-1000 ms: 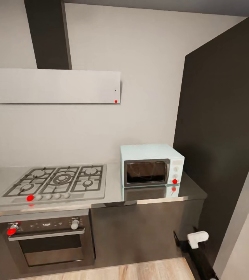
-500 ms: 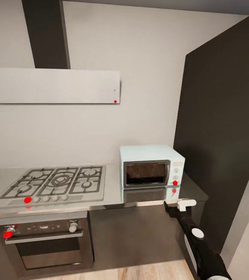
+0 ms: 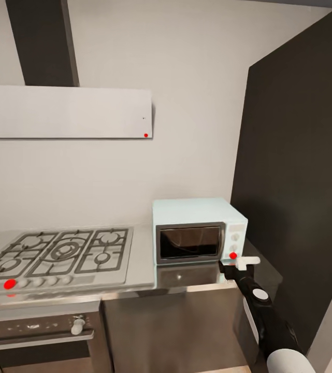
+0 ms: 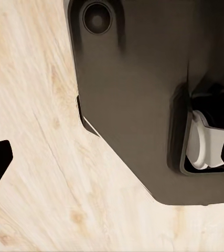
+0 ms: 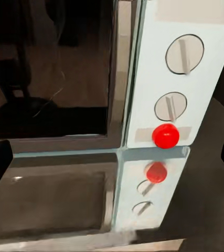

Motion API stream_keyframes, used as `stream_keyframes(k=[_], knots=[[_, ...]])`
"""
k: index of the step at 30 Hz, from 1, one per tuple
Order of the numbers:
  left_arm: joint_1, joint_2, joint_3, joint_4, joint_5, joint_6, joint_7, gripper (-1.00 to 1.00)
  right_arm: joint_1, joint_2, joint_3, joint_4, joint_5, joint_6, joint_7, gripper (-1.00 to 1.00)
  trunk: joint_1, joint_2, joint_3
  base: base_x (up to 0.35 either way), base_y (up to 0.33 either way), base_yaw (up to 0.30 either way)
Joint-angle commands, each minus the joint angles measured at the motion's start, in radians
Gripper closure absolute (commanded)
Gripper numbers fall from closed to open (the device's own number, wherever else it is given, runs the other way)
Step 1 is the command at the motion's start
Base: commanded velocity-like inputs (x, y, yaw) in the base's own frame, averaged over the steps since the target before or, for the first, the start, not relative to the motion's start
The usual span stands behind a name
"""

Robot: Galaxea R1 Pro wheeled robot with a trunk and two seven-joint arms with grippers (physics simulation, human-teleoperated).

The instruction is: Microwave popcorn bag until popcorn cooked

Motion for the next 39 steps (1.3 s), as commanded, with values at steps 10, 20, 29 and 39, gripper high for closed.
stream_keyframes(k=[10, 20, 29, 39], knots=[[0.0, 0.0, -0.007, -0.002, 0.001, 0.005, -0.004, -1.0, 0.001, 0.001, -0.016, 0.001, 0.01, 0.001, 0.013, -1.0, 0.001, -0.001, 0.0, 0.074, -0.061, 0.012], [0.0, 0.0, -0.008, -0.002, 0.001, 0.005, -0.004, -1.0, 0.001, 0.001, -0.023, 0.006, 0.01, 0.003, 0.013, -1.0, 0.001, -0.001, -0.005, 0.017, -0.02, 0.142], [0.0, 0.0, -0.007, -0.002, 0.001, 0.005, -0.004, -1.0, 0.001, 0.0, -0.025, 0.076, 0.01, 0.0, 0.012, -1.0, 0.001, -0.001, -0.005, 0.145, -0.239, 0.008], [0.0, 0.0, -0.007, -0.002, 0.001, 0.005, -0.004, -1.0, 0.001, -0.007, -0.028, 0.201, 0.01, -0.027, 0.009, -1.0, 0.001, -0.001, -0.005, 0.051, -0.092, 0.0]])
